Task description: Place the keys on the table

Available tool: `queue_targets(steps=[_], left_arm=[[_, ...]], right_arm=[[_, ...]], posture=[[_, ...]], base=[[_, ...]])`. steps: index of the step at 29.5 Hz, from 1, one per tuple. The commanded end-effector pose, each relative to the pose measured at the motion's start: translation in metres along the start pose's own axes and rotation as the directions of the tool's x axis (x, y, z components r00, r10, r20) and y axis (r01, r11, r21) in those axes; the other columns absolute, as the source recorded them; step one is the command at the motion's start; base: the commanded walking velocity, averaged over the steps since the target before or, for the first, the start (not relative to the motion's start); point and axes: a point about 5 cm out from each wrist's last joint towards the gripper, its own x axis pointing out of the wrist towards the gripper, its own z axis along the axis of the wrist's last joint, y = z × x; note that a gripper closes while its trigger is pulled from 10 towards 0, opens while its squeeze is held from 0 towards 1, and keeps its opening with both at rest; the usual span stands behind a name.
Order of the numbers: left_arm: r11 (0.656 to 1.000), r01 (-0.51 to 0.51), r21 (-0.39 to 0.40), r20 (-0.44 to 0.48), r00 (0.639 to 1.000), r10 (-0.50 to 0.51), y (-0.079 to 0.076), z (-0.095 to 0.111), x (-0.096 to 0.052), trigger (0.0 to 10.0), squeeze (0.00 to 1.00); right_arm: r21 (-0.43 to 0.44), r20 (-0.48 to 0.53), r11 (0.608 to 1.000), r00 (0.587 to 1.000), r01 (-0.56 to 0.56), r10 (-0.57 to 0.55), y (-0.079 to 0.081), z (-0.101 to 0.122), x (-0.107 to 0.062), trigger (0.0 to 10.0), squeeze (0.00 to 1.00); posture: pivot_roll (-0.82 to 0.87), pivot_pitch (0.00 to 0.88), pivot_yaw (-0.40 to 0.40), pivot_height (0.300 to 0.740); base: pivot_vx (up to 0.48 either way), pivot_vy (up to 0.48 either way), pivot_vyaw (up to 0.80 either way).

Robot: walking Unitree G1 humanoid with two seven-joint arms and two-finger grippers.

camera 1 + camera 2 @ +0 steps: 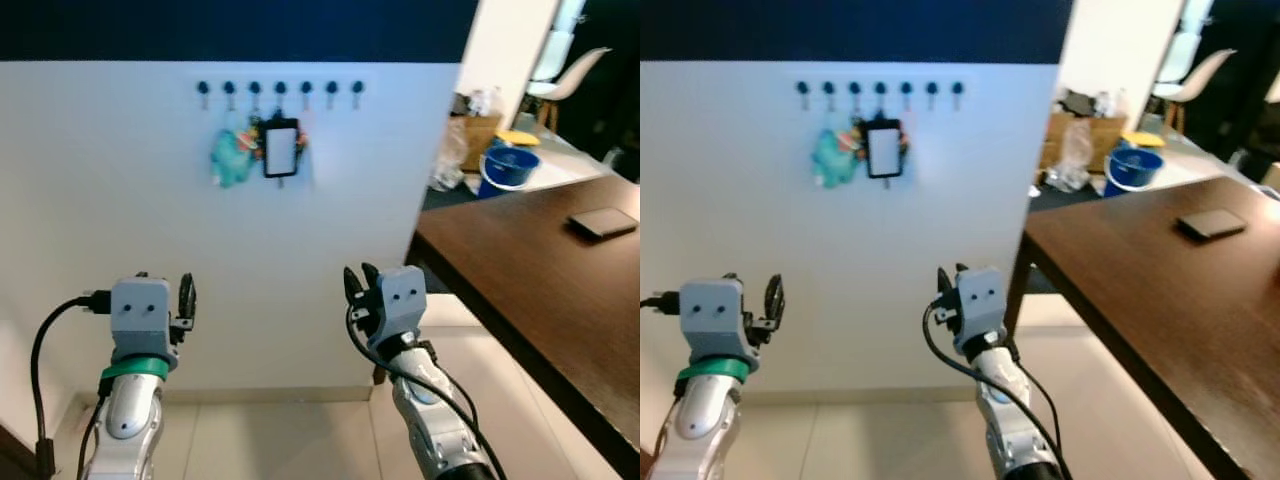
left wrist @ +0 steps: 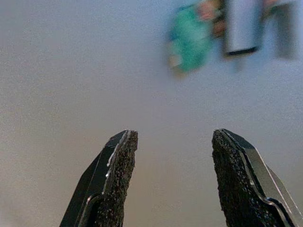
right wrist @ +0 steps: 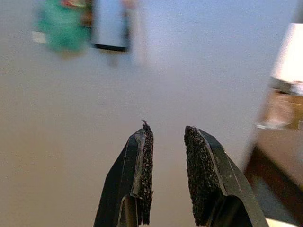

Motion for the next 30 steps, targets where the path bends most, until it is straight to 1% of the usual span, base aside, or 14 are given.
queue_targets(steps=[1,5,10,16,18,20,22,24,30], left_arm=[[1.0,0.004,-0.007,0.013,1.0,-0.004,0.0,0.003,0.0,10.0,0.0],[1.0,0.003,-0.009,0.017,1.0,-0.003,0.001,0.003,0.001,10.0,0.0],[1.0,-0.009,-0.014,0.015,1.0,0.009,0.003,0.003,0.004,10.0,0.0],[0.999,-0.028,-0.028,0.012,1.0,0.029,0.006,0.004,0.005,10.0,0.0],[0.998,-0.043,-0.038,0.008,0.999,0.043,0.008,0.004,0.005,10.0,0.0],[0.998,-0.045,-0.038,0.008,0.999,0.046,0.009,0.004,0.006,10.0,0.0],[0.998,-0.048,-0.038,0.008,0.999,0.048,0.01,0.004,0.006,10.0,0.0],[0.998,-0.053,-0.037,0.009,0.999,0.054,0.012,0.004,0.006,10.0,0.0],[0.997,-0.057,-0.051,0.001,0.998,0.057,0.013,0.002,0.004,10.0,0.0]], right_arm=[[0.009,0.007,1.0,1.0,0.005,-0.005,-0.001,0.0,0.0,10.0,0.0],[0.008,0.012,1.0,1.0,0.003,-0.003,-0.001,0.001,0.001,10.0,0.0],[0.035,0.031,0.999,0.999,-0.029,0.028,0.006,0.006,0.008,10.0,0.0],[0.051,0.042,0.997,0.997,-0.06,0.057,0.011,0.009,0.011,10.0,0.0],[0.023,0.057,0.991,0.99,-0.13,0.128,0.017,0.015,0.013,10.0,0.0],[0.008,0.057,0.989,0.988,-0.146,0.146,0.019,0.016,0.013,10.0,0.0],[0.003,0.063,0.989,0.987,-0.147,0.146,0.019,0.016,0.013,10.0,0.0],[0.039,0.068,0.99,0.989,-0.137,0.134,0.018,0.016,0.012,10.0,0.0],[0.025,0.069,0.992,0.991,-0.12,0.119,0.015,0.014,0.009,10.0,0.0]], posture=[[-0.15,0.051,0.081,0.74],[-0.15,0.05,0.083,0.74],[-0.15,0.052,0.082,0.74],[-0.15,0.052,0.082,0.74],[-0.15,0.05,0.082,0.74],[-0.15,0.05,0.082,0.74],[-0.15,0.05,0.082,0.74],[-0.15,0.05,0.082,0.74],[-0.16,0.051,0.085,0.74]], base=[[0.33,0.0,0.0],[0.327,0.0,0.0],[0.327,0.0,0.0],[0.328,0.0,0.0],[0.321,0.0,0.4],[0.319,0.0,0.8],[0.313,0.0,0.8],[0.283,0.0,0.0],[0.0,0.0,0.0]])
